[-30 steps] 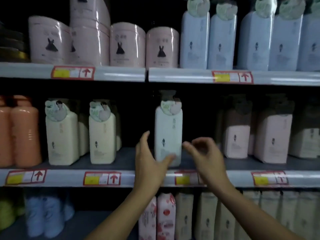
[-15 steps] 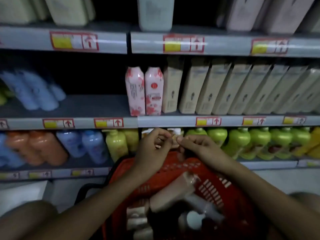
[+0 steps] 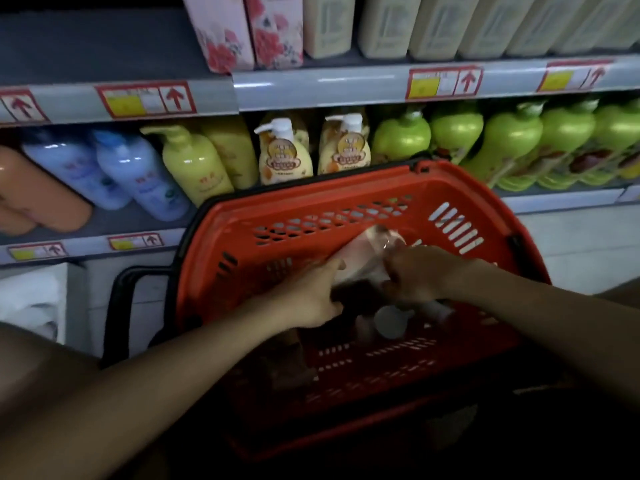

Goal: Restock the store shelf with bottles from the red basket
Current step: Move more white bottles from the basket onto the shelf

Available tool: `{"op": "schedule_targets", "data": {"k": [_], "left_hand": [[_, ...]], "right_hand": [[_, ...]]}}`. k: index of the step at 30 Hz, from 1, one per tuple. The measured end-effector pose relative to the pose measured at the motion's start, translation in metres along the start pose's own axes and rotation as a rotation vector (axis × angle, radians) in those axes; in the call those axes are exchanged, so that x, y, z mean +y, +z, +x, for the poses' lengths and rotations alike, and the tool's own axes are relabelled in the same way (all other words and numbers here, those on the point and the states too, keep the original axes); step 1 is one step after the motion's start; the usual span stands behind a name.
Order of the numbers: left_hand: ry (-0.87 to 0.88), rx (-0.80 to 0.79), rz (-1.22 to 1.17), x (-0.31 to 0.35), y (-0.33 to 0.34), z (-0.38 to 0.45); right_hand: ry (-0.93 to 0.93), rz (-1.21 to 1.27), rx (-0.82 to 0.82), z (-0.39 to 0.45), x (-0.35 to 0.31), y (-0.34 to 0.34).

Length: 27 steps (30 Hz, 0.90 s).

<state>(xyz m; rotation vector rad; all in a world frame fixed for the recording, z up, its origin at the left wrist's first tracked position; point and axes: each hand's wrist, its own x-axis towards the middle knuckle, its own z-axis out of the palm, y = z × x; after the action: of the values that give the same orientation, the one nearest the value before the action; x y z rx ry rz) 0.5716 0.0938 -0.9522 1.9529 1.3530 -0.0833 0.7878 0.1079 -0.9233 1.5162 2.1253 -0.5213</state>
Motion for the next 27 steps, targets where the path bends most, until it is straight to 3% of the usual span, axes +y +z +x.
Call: {"op": "schedule_targets", "data": {"k": [2, 6, 8, 10, 14, 18, 23, 27], "left_hand": [[0.081, -0.047, 0.064, 0.001, -0.003, -0.003], [0.158, -0.148, 0.085, 0.002, 0.001, -0.013], [0.117, -0.209, 0.184, 0.002, 0.005, -0.016], [0.098, -0.26, 0.275, 0.001, 0.007, -0.018], [0.085, -0.307, 0.282, 0.001, -0.001, -0.016], [0.096, -0.25, 0.171, 0.002, -0.006, -0.012], [0.101, -0.243, 0.137, -0.006, 0.005, -0.01], [0.114, -0.052, -0.144, -0.006, 0.013, -0.004]], "right_hand": [[-0.015, 0.037, -0.16, 0.0, 0.001, 0.006], [-0.116, 0.416, -0.402, -0.006, -0.01, 0.002], [-0.203, 0.193, -0.343, -0.013, -0.012, 0.006], [-0.282, -0.093, -0.162, -0.018, -0.016, 0.015], [-0.377, -0.256, 0.079, -0.02, -0.022, 0.014], [-0.225, -0.089, 0.122, -0.017, -0.021, 0.008], [0.162, 0.271, 0.266, -0.018, -0.026, -0.016], [0.31, 0.789, 0.05, -0.021, -0.029, -0.039]]}}
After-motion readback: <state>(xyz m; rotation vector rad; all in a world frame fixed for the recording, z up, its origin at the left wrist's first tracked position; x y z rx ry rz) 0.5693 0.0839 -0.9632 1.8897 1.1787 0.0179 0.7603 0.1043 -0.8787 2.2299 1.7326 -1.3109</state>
